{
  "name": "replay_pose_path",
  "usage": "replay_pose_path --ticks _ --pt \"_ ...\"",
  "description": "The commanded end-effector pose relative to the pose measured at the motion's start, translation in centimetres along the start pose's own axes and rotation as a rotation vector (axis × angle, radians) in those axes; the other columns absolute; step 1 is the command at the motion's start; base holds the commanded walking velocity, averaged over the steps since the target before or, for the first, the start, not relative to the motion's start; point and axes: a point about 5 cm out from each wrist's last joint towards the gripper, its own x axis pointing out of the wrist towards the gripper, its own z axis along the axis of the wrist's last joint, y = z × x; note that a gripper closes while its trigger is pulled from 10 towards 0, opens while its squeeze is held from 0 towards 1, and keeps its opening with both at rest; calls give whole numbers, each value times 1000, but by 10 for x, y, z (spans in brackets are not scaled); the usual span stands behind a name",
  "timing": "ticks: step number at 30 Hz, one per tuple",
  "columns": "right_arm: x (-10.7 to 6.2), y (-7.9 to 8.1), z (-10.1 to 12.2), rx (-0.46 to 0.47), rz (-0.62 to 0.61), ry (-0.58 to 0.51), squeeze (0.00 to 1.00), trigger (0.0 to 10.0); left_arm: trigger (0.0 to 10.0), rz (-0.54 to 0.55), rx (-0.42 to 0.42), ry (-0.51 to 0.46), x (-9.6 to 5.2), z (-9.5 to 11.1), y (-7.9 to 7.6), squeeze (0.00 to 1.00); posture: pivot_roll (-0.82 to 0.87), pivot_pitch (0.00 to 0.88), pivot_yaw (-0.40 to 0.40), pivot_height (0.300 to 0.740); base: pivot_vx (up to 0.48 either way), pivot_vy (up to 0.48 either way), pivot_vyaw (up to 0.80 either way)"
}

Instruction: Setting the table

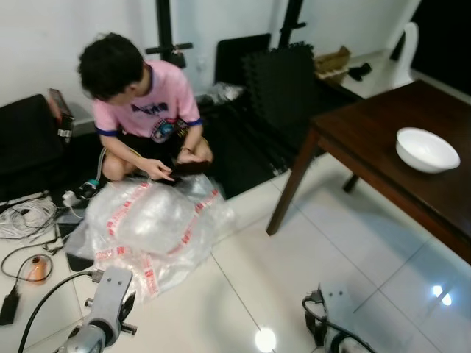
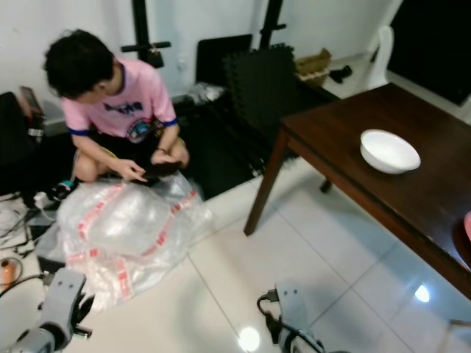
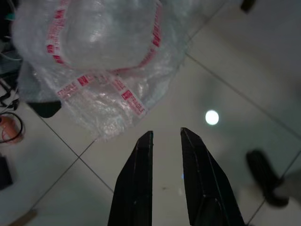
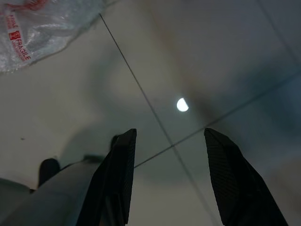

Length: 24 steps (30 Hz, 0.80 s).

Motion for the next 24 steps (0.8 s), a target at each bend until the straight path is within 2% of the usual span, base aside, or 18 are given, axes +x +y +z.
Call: replay_pose_path --ticks 1,17,20,22,24 --pt "-2 -3 -6 2 -10 23 0 10000 10000 -13 -1 -2 1 0 -4 0 0 45 24 740 0 0 -775" --pt "-2 -4 -4 5 -12 8 0 10000 10000 -8 -10 -1 2 0 -4 0 -6 51 24 740 0 0 -777" --pt "-2 -8 0 9 -28 -10 0 10000 10000 -7 -12 -19 4 7 -3 0 -11 54 25 740 0 0 -775" --pt "-2 -11 4 15 -38 -31 0 10000 10000 -1 -16 -50 5 15 -1 0 -12 57 26 740 0 0 -775" --pt "-1 -25 31 32 -83 -160 0 10000 10000 10 -40 -190 8 56 7 0 -14 59 29 740 0 0 -775"
